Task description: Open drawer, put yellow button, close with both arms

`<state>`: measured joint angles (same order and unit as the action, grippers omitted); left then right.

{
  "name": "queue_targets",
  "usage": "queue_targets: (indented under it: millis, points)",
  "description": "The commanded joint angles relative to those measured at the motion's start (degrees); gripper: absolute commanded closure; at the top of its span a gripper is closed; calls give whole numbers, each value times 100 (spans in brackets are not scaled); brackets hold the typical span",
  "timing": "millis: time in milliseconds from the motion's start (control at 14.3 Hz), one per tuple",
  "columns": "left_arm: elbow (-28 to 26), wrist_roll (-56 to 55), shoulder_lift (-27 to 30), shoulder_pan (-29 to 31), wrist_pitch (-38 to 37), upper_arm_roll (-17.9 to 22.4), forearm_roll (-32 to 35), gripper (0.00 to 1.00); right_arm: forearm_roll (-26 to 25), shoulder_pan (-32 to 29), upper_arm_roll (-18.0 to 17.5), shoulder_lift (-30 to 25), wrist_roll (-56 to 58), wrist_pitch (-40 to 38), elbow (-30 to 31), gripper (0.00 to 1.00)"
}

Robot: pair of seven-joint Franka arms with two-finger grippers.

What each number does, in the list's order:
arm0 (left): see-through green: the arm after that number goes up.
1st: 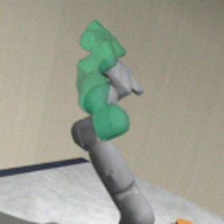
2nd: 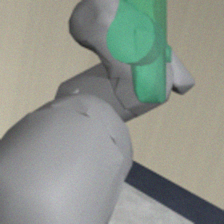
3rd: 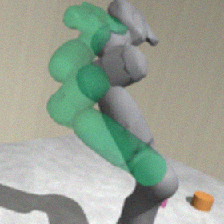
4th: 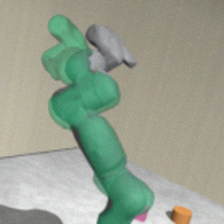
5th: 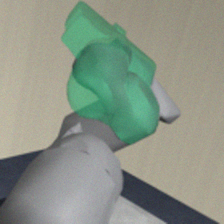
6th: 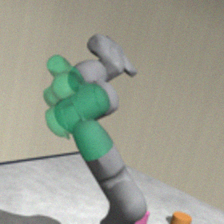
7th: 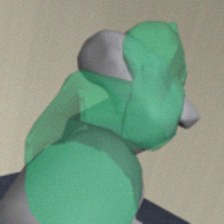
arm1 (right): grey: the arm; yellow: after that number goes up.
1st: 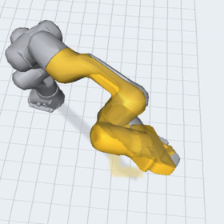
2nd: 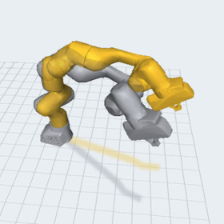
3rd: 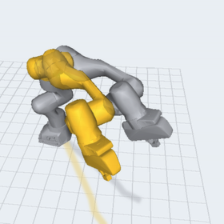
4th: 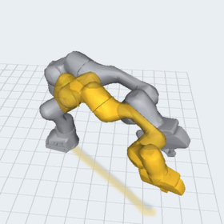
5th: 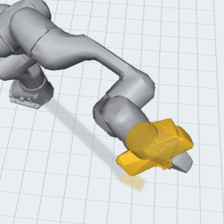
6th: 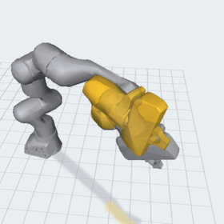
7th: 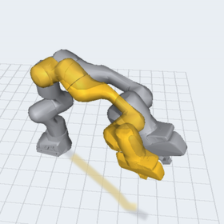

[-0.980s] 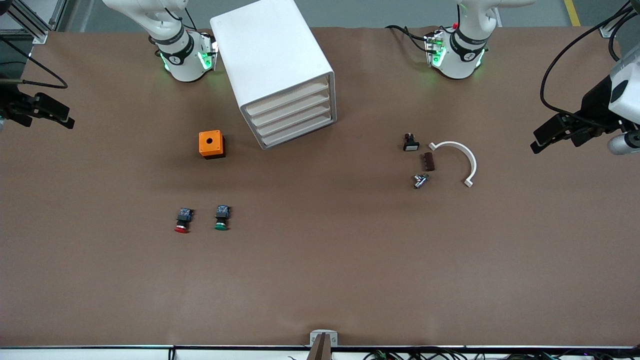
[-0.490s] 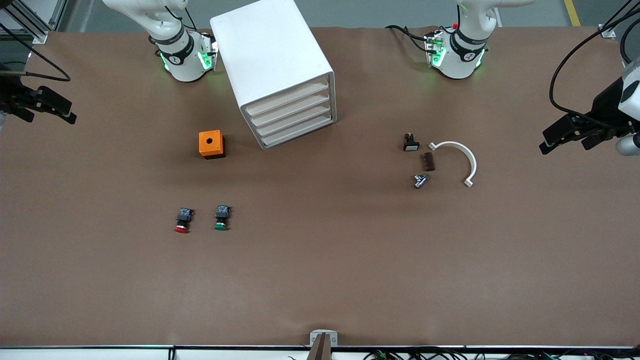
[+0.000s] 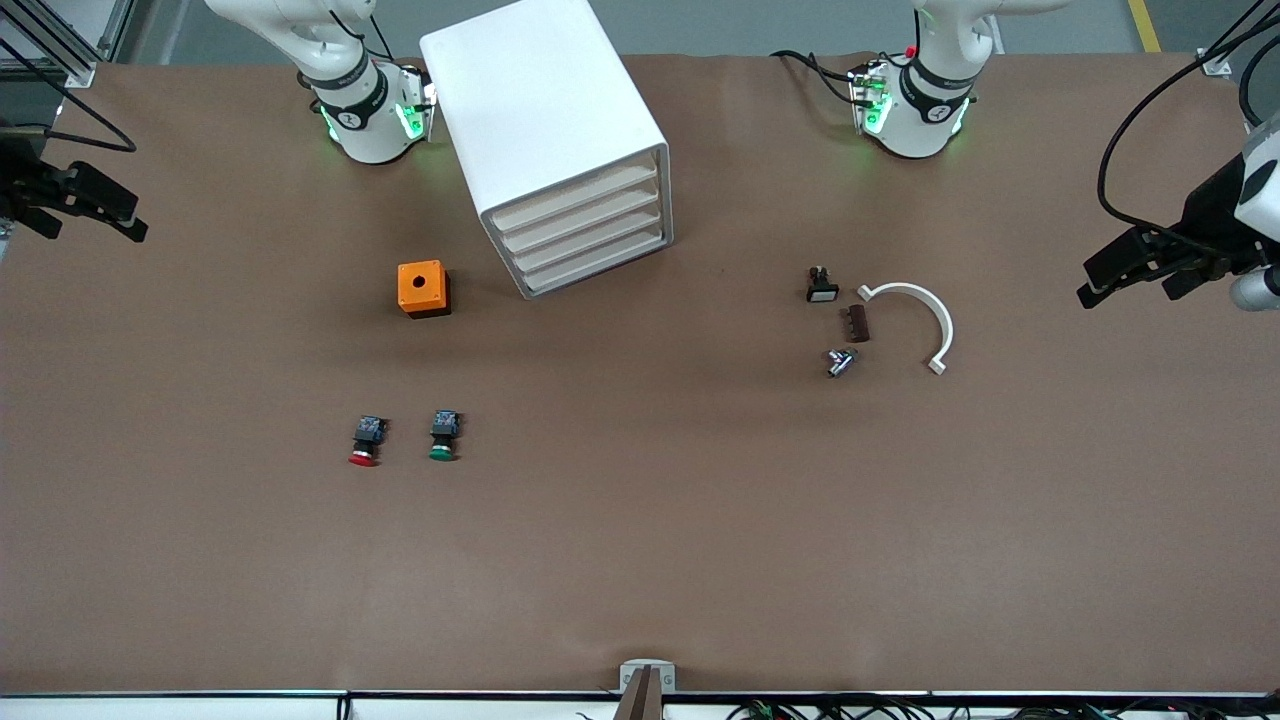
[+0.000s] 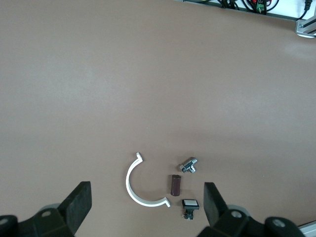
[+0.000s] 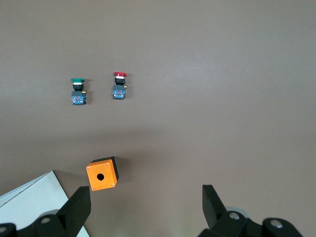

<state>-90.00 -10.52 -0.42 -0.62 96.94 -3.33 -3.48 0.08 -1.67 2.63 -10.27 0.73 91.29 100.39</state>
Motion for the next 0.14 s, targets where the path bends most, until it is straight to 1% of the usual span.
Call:
queue_targets:
  millis: [0,70]
  points:
    - [106,68,-20,-9,-53,-18,129,0,133,-53,-8,-248,-12,20,165,0]
    - [106,59,-20,-9,-53,-27,129,0,133,-44,-8,-256,-12,3,165,0]
